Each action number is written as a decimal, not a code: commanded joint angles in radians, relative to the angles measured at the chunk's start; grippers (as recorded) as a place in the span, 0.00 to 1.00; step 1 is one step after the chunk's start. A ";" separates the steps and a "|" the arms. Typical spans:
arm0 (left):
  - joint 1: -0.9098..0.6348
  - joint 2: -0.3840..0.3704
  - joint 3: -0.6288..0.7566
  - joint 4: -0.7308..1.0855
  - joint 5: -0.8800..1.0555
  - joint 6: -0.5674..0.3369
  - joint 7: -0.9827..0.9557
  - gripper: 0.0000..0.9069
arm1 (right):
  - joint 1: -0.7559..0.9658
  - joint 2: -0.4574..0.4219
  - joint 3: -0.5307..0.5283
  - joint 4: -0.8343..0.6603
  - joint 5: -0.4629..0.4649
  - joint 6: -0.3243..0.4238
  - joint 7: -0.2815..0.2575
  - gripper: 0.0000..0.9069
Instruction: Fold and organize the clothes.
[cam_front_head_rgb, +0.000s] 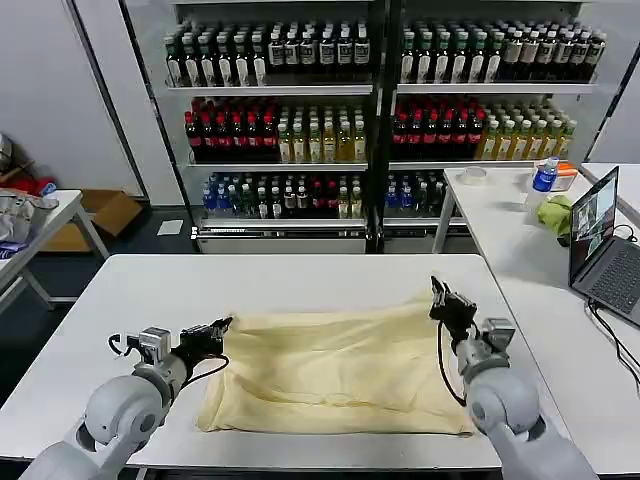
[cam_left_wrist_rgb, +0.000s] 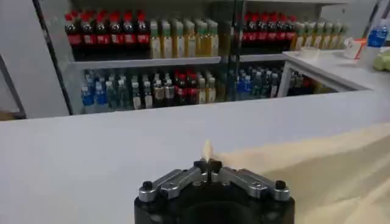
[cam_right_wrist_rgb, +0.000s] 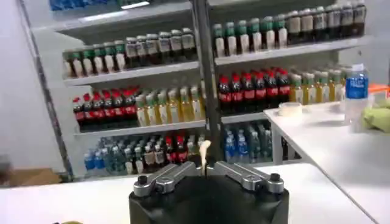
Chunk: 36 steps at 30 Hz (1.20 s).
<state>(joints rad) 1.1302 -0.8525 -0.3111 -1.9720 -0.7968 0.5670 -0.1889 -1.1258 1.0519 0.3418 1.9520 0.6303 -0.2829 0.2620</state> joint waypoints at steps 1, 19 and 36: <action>0.187 -0.004 -0.083 -0.110 0.027 -0.005 0.004 0.01 | -0.256 -0.014 0.082 0.127 -0.083 0.054 -0.054 0.00; 0.303 -0.015 -0.113 -0.141 0.073 0.010 0.022 0.01 | -0.342 0.025 0.126 0.166 0.066 -0.102 0.043 0.00; 0.258 -0.060 -0.065 -0.056 0.153 -0.025 -0.014 0.67 | -0.317 0.081 0.042 0.102 -0.062 -0.126 0.066 1.00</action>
<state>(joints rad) 1.4016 -0.8896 -0.3904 -2.0709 -0.6837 0.5679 -0.1721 -1.4354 1.1073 0.4199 2.0706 0.6479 -0.4070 0.3270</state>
